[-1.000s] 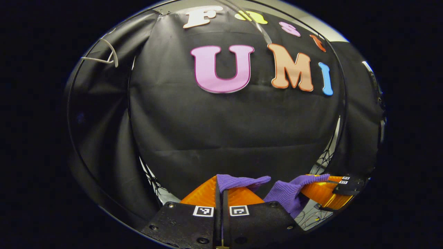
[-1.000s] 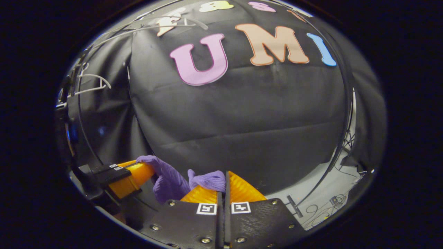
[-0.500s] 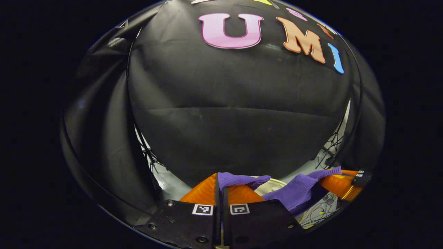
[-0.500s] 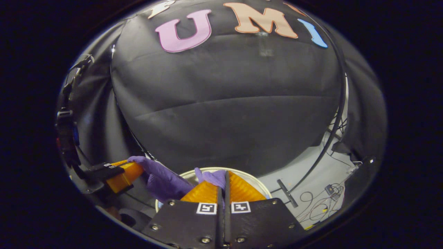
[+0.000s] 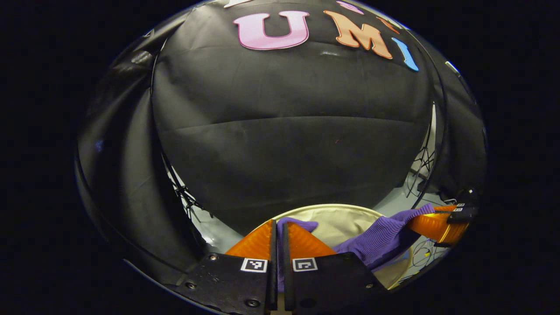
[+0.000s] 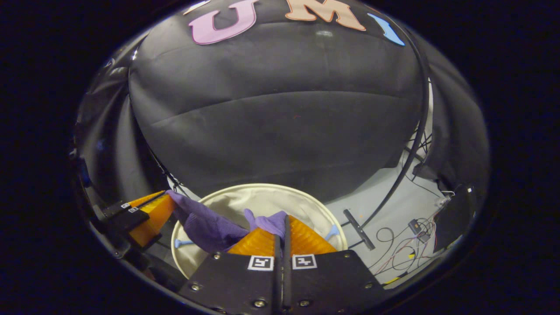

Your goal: Grasp the clothes on the hanger with both hands and then place them into the laundry hamper below.

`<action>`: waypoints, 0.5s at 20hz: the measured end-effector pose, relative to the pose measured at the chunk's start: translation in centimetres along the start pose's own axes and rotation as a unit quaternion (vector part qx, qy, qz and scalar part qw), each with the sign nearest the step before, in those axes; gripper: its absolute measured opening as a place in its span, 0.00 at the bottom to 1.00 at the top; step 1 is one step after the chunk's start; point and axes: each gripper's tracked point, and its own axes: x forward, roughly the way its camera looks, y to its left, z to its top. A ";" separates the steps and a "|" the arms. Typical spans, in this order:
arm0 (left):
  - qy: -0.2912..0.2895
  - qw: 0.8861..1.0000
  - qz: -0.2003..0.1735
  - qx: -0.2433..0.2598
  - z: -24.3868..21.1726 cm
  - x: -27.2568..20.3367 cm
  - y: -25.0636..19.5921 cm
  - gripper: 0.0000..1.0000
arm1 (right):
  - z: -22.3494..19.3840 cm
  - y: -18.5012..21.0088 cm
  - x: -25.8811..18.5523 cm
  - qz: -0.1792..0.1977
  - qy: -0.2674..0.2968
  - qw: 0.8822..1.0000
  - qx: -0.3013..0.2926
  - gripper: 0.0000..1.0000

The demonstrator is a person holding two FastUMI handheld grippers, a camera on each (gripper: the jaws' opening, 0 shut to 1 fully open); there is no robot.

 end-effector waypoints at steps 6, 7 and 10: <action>-0.049 0.998 -0.031 0.003 3.6 -2.4 -1.3 0.24 | -0.5 0.4 -0.8 0.004 -0.007 1.000 -0.020 0.02; -0.052 0.998 -0.033 -0.002 4.2 -2.9 -1.1 0.28 | 0.6 0.6 -1.3 0.008 -0.021 1.000 -0.019 0.02; -0.061 0.997 -0.039 -0.011 5.9 -4.0 -0.8 0.43 | 3.7 1.9 -4.3 0.004 -0.061 0.998 -0.021 0.22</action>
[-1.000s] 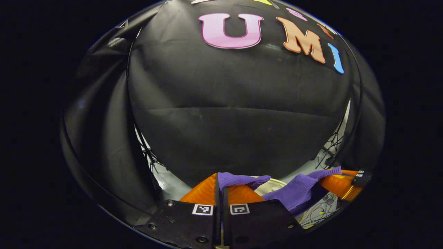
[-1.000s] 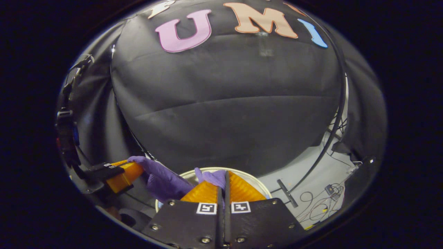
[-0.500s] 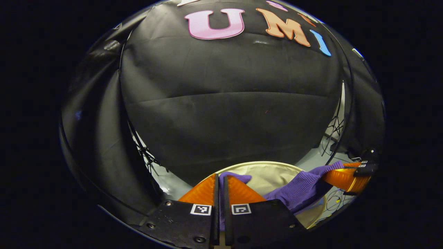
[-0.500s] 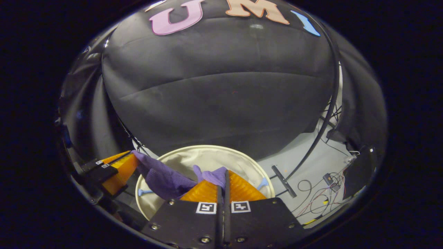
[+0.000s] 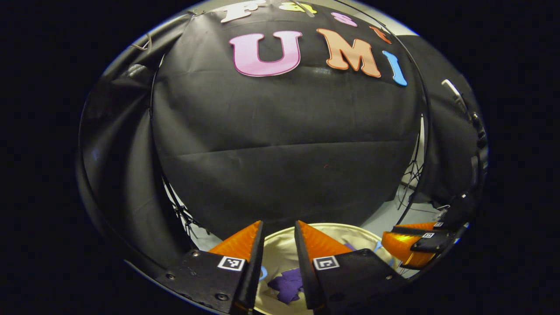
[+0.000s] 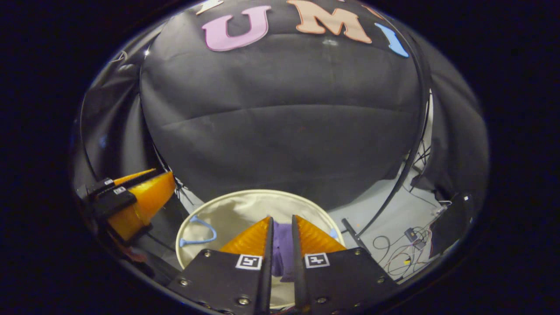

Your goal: Grasp the clothes on the hanger with both hands and then place them into the laundry hamper below.

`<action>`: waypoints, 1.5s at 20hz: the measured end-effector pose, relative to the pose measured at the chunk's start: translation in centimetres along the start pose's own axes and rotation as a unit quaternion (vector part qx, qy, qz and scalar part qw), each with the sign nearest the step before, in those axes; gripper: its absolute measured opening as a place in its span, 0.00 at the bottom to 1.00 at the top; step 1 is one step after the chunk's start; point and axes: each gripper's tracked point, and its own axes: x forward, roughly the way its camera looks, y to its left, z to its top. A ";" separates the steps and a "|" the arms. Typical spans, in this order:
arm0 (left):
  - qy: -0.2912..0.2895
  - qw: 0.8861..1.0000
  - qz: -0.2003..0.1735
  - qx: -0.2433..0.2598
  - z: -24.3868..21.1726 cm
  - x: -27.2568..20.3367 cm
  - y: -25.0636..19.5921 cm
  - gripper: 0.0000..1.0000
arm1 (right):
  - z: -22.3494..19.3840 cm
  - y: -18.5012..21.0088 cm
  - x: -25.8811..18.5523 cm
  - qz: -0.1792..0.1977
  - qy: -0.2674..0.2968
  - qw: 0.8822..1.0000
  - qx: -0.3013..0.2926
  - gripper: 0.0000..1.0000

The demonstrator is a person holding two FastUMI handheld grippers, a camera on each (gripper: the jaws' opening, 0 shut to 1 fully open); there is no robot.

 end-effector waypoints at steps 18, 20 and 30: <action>0.018 0.998 -0.012 -0.053 3.3 -3.9 1.9 0.97 | 6.7 0.3 -4.7 -0.014 -0.081 0.997 0.000 0.99; 0.020 0.999 -0.011 -0.049 3.9 -4.2 2.1 0.96 | 7.9 0.1 -5.1 -0.015 -0.089 0.996 0.008 0.99; -0.016 0.998 0.019 -0.061 11.8 -6.1 4.9 0.96 | 15.8 -0.5 -10.0 -0.024 -0.144 0.989 0.015 0.99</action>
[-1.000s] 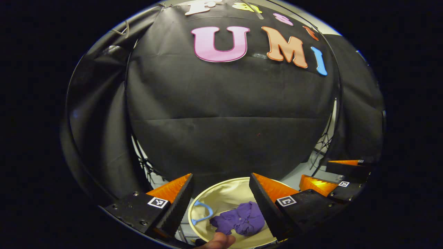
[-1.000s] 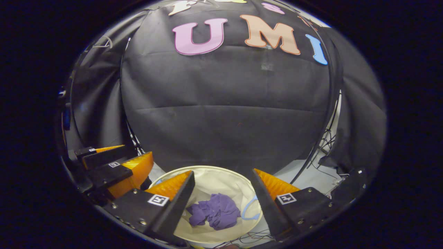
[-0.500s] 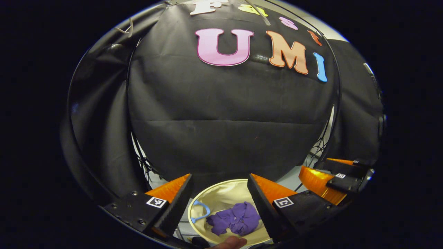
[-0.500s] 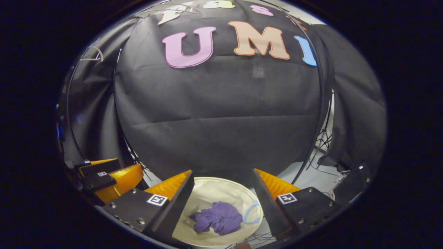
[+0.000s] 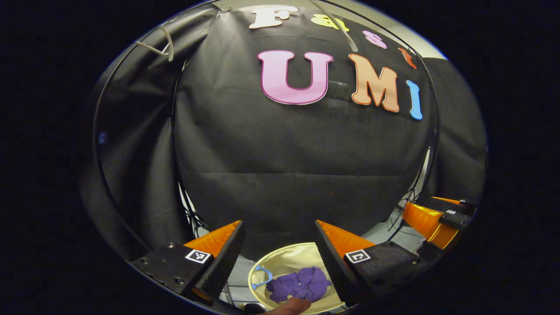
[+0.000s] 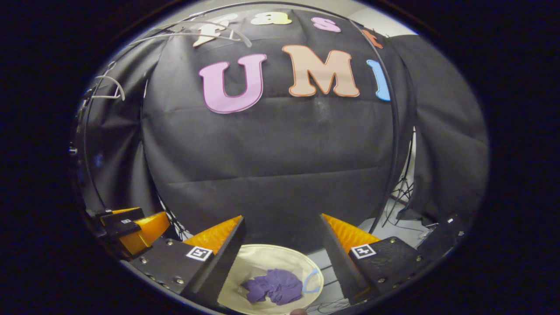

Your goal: Grasp the clothes on the hanger with both hands and then place them into the laundry hamper below.

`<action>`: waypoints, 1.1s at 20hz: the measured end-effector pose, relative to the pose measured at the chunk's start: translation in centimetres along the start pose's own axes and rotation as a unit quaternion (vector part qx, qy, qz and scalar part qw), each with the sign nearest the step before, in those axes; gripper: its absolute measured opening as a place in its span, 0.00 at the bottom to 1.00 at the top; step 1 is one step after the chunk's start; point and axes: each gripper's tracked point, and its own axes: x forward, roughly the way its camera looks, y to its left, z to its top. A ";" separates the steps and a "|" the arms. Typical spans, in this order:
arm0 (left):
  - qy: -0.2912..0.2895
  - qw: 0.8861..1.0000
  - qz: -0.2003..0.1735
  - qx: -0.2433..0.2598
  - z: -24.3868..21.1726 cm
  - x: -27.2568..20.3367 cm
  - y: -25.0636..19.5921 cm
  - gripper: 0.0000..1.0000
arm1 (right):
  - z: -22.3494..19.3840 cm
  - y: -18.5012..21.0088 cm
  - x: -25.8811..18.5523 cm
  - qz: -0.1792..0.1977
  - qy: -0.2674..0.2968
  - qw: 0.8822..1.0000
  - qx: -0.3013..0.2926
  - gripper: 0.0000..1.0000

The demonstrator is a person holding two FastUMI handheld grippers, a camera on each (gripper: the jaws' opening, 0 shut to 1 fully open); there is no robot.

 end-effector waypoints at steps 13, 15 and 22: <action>-0.098 0.988 0.048 0.106 14.6 -7.0 -0.5 0.94 | 14.5 6.0 -6.5 0.068 -0.092 0.993 -0.026 1.00; -0.078 0.994 0.024 0.073 14.5 -7.5 -1.8 0.99 | 16.2 5.5 -7.0 0.060 -0.106 0.992 -0.029 0.99; -0.103 0.994 0.019 0.014 21.8 -10.5 -0.2 0.99 | 22.4 4.7 -10.3 0.060 -0.144 0.988 -0.024 0.97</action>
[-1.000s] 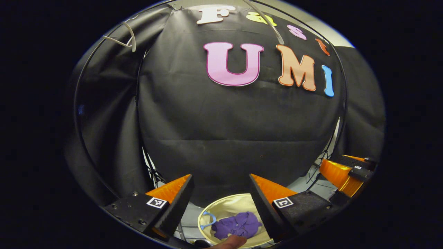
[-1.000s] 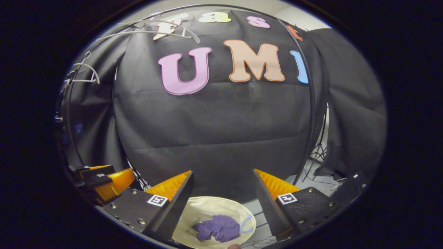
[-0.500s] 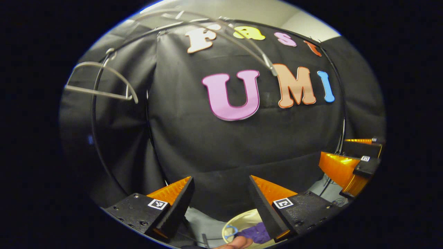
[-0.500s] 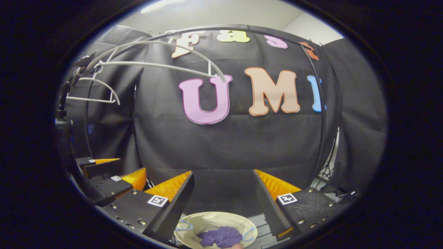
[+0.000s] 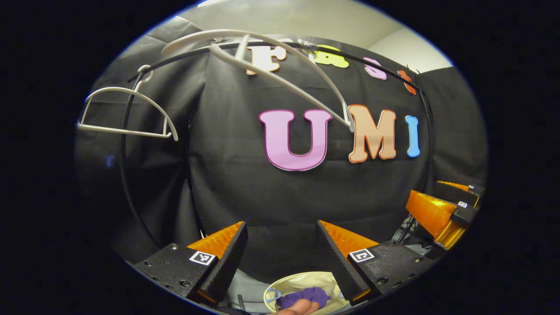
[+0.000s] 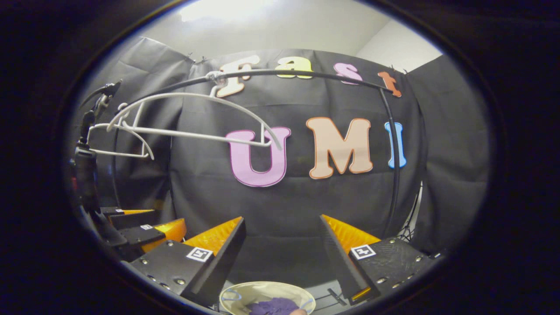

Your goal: Grasp the clothes on the hanger with both hands and then place them into the laundry hamper below.

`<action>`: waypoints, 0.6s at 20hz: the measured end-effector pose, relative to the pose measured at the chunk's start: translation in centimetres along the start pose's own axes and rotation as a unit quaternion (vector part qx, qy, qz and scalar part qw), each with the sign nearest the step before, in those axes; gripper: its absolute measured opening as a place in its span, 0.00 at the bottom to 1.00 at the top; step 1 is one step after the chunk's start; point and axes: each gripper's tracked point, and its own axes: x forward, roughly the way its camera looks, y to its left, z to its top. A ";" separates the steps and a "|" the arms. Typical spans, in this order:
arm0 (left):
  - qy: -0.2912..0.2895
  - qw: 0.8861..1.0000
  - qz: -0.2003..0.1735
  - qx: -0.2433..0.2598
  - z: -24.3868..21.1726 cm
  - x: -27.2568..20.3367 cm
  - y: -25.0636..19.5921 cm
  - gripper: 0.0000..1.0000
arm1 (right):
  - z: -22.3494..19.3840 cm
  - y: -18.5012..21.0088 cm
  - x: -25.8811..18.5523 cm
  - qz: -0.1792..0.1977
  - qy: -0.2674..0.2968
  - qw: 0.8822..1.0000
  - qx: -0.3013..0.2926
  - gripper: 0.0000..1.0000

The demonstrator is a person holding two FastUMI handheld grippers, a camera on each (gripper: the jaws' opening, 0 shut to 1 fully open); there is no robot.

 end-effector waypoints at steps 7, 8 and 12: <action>-0.024 0.999 -0.022 -0.021 6.0 -3.2 -0.2 0.94 | 4.3 -0.4 -2.0 0.015 -0.022 1.000 -0.002 0.99; -0.025 0.999 -0.026 -0.020 6.5 -3.8 -0.3 0.94 | 4.6 -0.3 -2.4 0.020 -0.023 1.000 0.001 0.99; -0.029 0.999 -0.037 -0.019 7.0 -6.1 -1.8 0.95 | 4.8 -0.1 -4.2 0.045 -0.019 0.999 0.007 0.99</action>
